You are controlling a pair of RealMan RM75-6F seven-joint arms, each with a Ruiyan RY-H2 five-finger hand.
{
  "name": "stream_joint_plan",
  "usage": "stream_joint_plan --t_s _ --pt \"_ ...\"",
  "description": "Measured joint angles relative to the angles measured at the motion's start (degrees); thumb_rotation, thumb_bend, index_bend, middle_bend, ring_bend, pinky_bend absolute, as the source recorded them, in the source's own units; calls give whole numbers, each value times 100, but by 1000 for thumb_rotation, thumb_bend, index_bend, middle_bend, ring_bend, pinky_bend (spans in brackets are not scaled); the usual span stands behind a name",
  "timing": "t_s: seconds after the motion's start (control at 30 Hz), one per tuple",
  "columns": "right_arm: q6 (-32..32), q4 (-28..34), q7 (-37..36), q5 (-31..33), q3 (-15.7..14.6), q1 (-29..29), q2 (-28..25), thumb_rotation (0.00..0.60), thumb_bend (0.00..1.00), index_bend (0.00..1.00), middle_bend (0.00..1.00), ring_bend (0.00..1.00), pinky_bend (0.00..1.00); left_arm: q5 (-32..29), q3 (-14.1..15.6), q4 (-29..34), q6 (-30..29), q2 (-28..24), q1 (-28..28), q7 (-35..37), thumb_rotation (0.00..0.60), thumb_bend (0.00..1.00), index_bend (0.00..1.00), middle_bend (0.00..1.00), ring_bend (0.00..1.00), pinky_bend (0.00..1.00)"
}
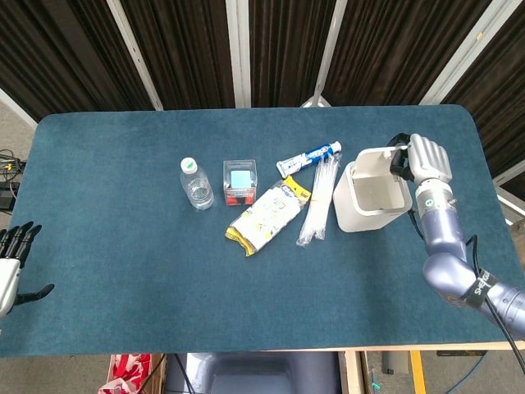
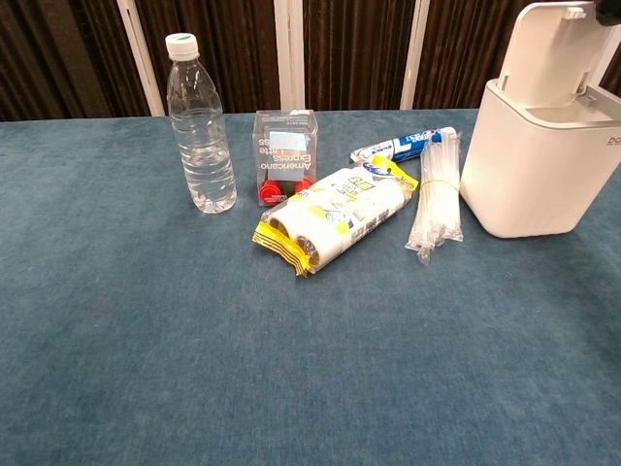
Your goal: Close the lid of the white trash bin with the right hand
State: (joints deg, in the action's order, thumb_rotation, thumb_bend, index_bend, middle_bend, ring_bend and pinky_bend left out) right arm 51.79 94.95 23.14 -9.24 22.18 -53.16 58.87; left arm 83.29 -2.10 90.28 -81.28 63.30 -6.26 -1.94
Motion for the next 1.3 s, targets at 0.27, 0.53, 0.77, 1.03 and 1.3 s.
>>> stream_joint_plan --t_s 0.27,0.53,0.77,1.03,1.3 --pt "111 662 -182 -255 -26 225 -284 600 843 444 822 949 862 88 21 27 -63 1 8 -30 600 0 0 0 0 0" --pt "240 1221 -403 -602 -109 497 -518 600 844 444 822 949 862 124 27 20 -90 8 9 -33 600 0 0 0 0 0" --pt "319 1457 -609 -823 -195 704 -627 600 843 444 822 949 862 140 33 15 -93 9 7 -35 600 0 0 0 0 0" --pt "344 1529 -740 -1053 -334 856 -612 600 844 444 822 949 862 163 42 21 -102 13 5 -50 600 0 0 0 0 0" --pt "393 1581 -839 -1272 -444 954 -518 600 844 444 822 949 862 174 49 28 -99 15 1 -67 600 0 0 0 0 0"
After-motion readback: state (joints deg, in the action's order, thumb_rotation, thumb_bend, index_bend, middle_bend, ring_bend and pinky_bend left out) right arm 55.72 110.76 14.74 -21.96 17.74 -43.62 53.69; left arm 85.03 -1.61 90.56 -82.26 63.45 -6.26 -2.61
